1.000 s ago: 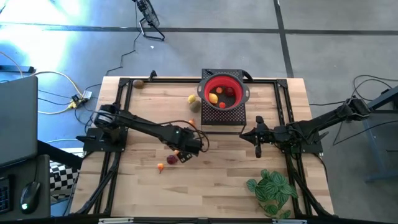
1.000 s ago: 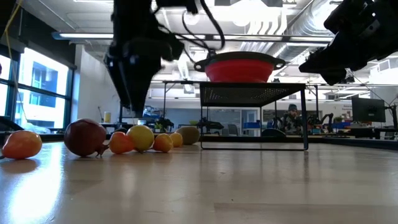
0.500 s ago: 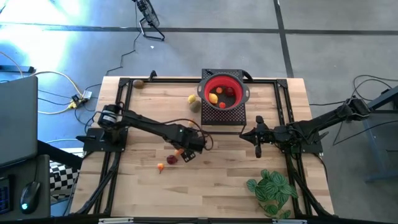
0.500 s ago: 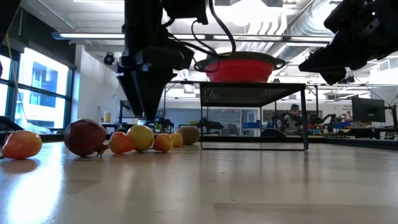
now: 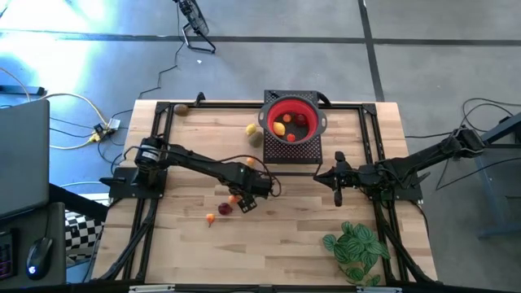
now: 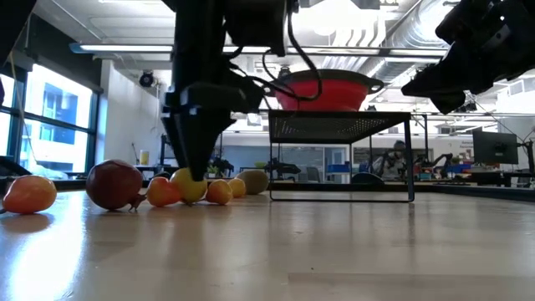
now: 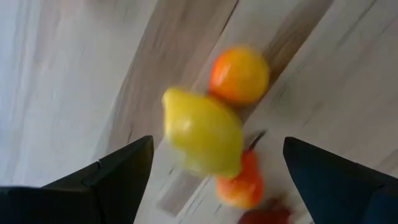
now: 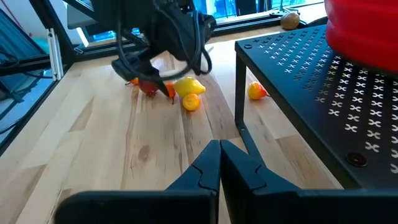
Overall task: Pick & Place Fruit
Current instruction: Put the bottom yellow lemon into the red strainer bowl on the shelf
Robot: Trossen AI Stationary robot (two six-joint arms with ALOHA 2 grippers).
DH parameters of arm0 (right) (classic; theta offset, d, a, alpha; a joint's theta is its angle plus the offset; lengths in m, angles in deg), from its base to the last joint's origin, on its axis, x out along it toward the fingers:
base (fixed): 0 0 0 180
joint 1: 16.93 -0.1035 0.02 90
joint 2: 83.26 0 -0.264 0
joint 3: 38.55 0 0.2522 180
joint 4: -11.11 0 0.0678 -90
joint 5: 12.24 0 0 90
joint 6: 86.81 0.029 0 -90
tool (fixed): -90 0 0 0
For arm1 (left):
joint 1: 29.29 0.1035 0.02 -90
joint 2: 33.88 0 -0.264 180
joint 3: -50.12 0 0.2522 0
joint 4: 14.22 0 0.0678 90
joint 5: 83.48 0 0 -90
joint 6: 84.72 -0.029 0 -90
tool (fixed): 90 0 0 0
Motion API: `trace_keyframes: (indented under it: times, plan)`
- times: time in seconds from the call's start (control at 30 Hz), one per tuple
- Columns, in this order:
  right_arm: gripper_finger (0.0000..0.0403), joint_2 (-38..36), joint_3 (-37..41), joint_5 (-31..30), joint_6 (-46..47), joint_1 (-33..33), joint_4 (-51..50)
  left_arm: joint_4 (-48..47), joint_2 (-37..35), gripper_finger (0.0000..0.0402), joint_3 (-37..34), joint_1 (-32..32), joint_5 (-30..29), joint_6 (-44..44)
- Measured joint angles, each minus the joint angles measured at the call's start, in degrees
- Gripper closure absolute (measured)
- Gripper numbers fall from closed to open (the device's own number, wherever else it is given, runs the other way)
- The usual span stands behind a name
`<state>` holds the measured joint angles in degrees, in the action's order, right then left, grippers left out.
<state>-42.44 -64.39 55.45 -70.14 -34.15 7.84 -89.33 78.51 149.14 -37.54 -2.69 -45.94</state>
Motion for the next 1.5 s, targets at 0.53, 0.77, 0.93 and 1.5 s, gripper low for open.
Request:
trace_keyframes:
  times: [0.53,0.77,0.93,1.5]
  plan:
    - [0.0401,0.0,0.0,0.0,0.0,0.0,-0.4,0.4,3.2,0.0050,0.1,0.0,0.0,-1.1]
    - [0.0401,0.0,0.0,0.0,0.0,0.0,-0.4,-0.2,3.4,0.0050,0.0,0.0,0.0,-1.4]
    - [0.0401,0.0,0.0,0.0,0.0,0.0,-0.4,-0.1,3.4,0.0050,0.0,0.0,-0.3,-1.4]
    - [0.0401,0.0,0.0,0.0,0.0,0.0,-0.4,1.7,3.9,0.0050,0.0,0.0,-0.4,-1.5]
